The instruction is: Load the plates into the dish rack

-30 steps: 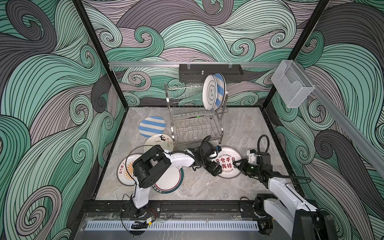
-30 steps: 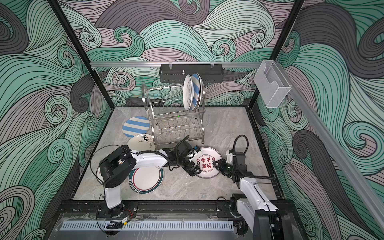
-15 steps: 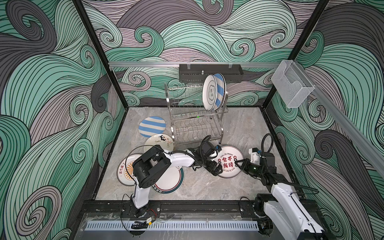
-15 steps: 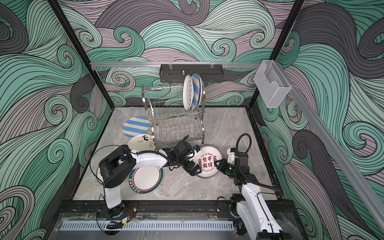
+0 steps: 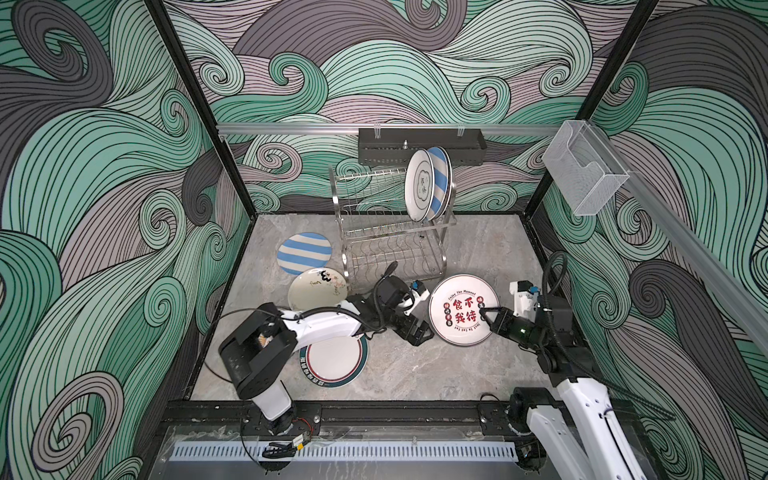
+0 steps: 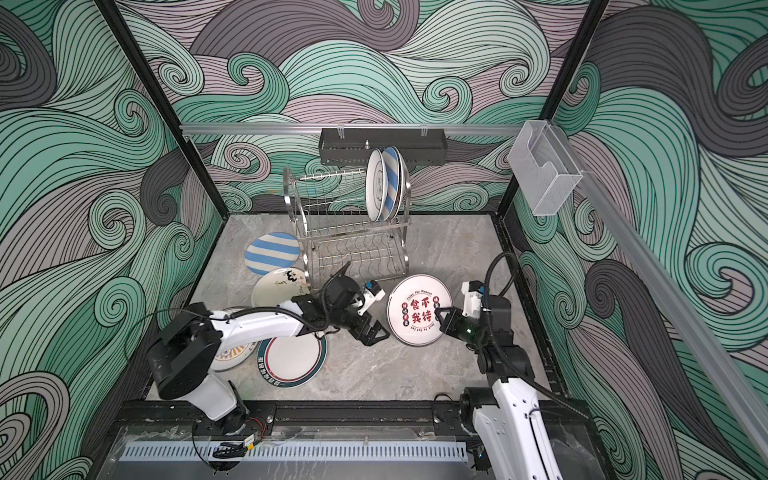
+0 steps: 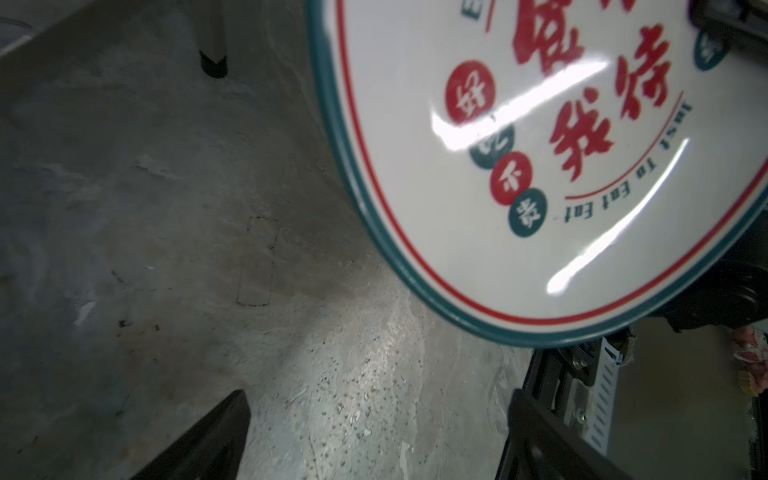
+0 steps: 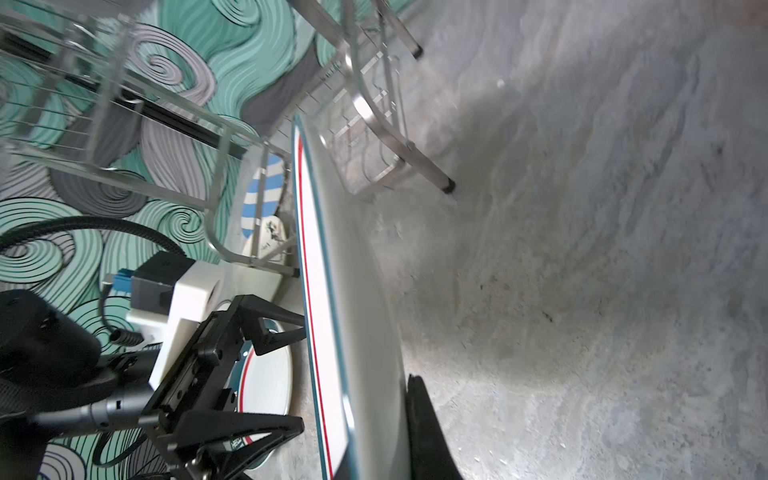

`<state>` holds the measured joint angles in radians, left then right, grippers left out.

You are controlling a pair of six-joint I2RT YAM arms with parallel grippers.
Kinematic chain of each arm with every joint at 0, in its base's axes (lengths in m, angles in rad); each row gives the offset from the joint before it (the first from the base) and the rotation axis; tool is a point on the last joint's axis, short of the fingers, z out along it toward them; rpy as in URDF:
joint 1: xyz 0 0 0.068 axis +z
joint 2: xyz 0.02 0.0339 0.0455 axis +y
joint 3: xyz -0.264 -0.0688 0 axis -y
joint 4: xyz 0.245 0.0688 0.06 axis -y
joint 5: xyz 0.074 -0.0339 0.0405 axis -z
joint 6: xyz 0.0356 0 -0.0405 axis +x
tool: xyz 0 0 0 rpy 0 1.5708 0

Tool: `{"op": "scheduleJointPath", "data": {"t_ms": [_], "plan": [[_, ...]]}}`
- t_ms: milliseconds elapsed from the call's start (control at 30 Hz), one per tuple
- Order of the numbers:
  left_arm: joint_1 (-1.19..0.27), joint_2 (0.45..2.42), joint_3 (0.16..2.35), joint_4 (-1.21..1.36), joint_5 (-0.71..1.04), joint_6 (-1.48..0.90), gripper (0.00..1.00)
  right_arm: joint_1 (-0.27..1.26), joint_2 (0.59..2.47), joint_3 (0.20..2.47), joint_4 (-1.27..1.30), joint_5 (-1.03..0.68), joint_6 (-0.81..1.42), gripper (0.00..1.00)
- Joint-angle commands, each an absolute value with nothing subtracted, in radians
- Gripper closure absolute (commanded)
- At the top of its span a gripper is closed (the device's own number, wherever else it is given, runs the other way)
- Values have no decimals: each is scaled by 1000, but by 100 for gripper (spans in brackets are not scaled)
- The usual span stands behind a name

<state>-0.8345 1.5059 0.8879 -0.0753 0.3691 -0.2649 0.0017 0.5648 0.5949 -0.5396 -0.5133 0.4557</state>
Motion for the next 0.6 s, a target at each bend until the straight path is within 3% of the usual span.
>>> {"op": "scheduleJointPath", "data": {"t_ms": [0, 367, 567], "plan": [[-786, 1349, 845, -155, 348, -257, 1, 9, 578, 669, -518, -607, 429, 100], [-553, 971, 650, -92, 92, -322, 1, 138, 714, 972, -366, -566, 469, 100], [-462, 951, 554, 21, 2, -357, 1, 388, 883, 1203, -330, -321, 381, 100]]}}
